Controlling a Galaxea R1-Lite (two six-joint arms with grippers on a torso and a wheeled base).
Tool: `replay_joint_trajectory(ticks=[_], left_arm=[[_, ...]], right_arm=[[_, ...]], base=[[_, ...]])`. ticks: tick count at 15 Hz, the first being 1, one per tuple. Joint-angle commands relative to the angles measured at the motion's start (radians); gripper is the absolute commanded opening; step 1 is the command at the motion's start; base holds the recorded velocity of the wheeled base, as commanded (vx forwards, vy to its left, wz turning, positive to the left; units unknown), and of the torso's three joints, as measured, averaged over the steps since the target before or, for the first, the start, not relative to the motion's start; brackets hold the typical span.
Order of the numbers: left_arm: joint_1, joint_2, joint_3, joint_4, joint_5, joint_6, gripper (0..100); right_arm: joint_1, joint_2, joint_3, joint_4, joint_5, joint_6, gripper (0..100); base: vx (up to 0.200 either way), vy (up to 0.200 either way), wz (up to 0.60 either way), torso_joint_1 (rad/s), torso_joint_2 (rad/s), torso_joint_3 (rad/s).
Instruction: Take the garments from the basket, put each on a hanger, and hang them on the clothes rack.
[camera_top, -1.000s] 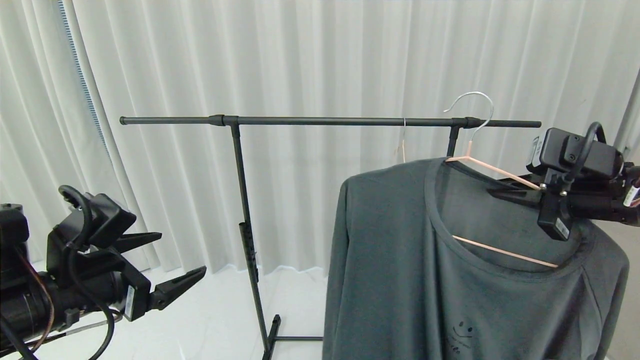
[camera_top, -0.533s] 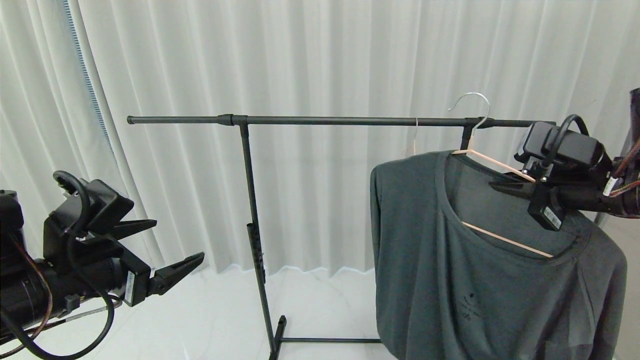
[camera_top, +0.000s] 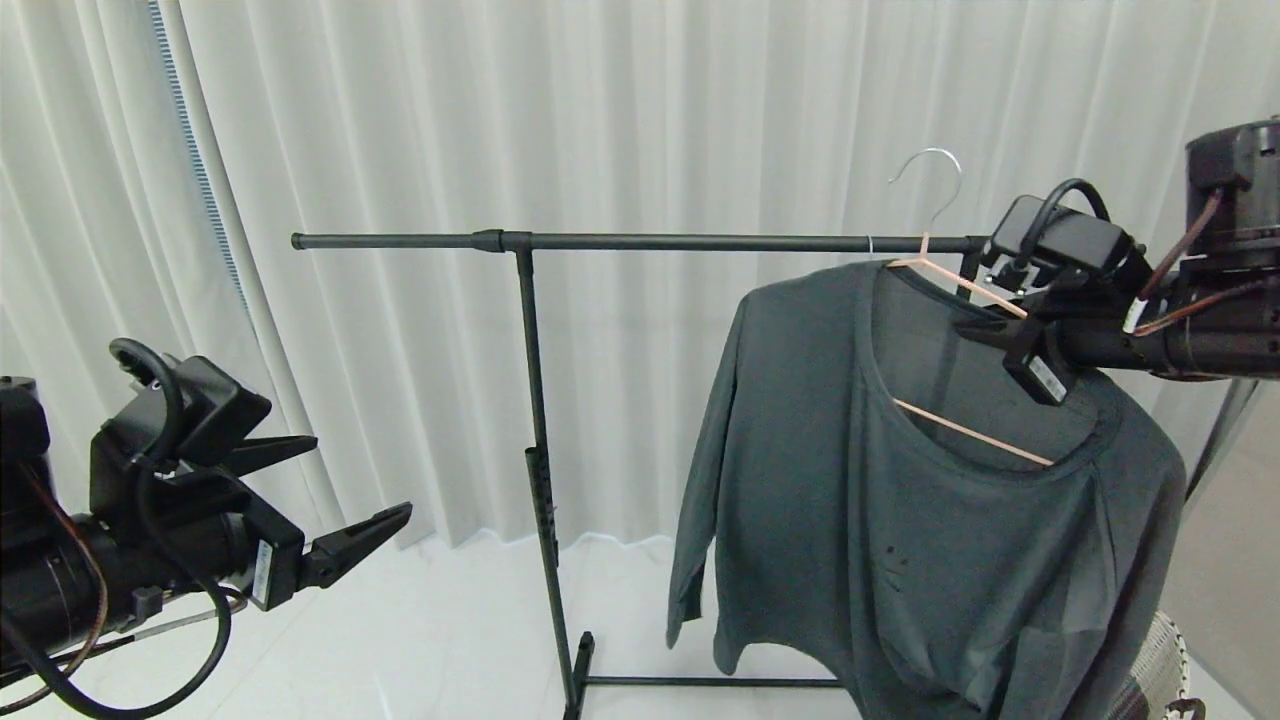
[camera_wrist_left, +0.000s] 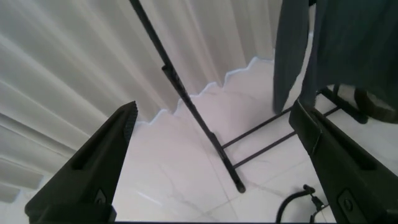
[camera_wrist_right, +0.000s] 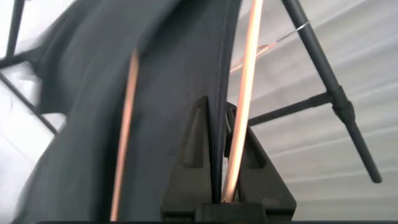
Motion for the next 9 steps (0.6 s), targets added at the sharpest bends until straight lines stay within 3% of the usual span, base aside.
replay_joint_trajectory(ticks=[1,3,9], left_arm=[[0.001,0.003,-0.012,0.0,0.004,-0.003,100],[-0.008,0.004,-0.024,0.0,0.004,-0.005,100],[-0.067,0.006,-0.035,0.0,0.044,-0.031,100]], right_arm=[[0.025,0.089,-0.062,0.0,-0.037,0.037,0],[0.043,0.135,-0.102,0.0,-0.069,0.071,0],[0.051,0.201,-0.166,0.001,-0.103,0.089,0]], base=[[0.0,0.0,0.0,0.0,0.0,0.0],[0.0,0.0,0.0,0.0,0.0,0.0],[0.2,0.0,0.0,0.002,0.0,-0.003]])
